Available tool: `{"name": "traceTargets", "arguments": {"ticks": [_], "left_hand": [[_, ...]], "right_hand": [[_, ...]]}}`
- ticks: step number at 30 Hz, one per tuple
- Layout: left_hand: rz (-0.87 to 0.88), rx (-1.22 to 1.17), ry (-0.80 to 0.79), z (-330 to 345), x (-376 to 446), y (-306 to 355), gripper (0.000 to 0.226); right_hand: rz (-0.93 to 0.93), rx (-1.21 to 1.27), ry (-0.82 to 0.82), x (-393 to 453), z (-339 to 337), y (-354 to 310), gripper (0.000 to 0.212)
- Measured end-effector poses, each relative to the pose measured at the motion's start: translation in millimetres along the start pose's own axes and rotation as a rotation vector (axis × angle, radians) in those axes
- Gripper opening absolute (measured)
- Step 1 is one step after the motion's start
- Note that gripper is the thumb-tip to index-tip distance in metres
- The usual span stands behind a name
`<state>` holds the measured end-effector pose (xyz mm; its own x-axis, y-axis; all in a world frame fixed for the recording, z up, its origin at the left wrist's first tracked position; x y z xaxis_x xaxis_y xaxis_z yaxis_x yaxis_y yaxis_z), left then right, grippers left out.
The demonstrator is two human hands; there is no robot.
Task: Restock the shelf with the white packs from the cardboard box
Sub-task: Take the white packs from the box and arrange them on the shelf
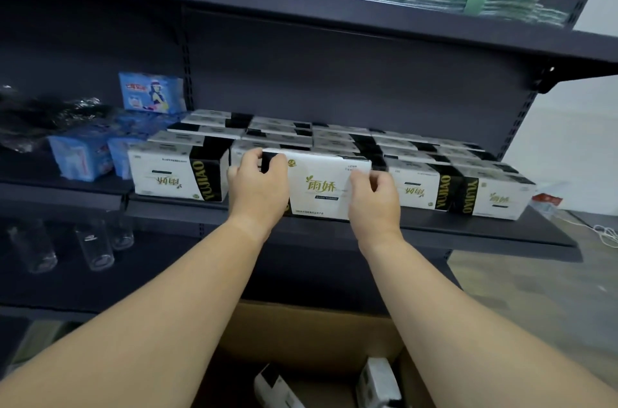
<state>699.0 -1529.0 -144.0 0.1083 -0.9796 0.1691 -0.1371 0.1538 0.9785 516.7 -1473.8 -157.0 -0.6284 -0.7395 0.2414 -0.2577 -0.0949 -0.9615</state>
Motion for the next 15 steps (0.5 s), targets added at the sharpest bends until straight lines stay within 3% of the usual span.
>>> {"name": "traceTargets", "arguments": {"ticks": [9,15], "left_hand": [[-0.012,0.13,-0.014,-14,31,-14,0.069],[-0.043,0.17,-0.065,-22,47,-26,0.06]], "right_hand": [[0.017,-0.117,-0.003,5,33,1,0.026],[0.08,-0.104,-0.03,9,61,10,0.025]]}}
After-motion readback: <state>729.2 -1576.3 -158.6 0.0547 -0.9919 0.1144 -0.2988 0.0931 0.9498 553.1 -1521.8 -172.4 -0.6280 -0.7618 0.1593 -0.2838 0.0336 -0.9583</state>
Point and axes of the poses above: each hand's wrist, its own x-axis towards the middle knuckle, its own z-axis out of the palm, y = z × x, the point moved 5 cm from there along x, towards the middle knuckle, and after that the axes turned 1 degree about -x, right-handed, at the moved point
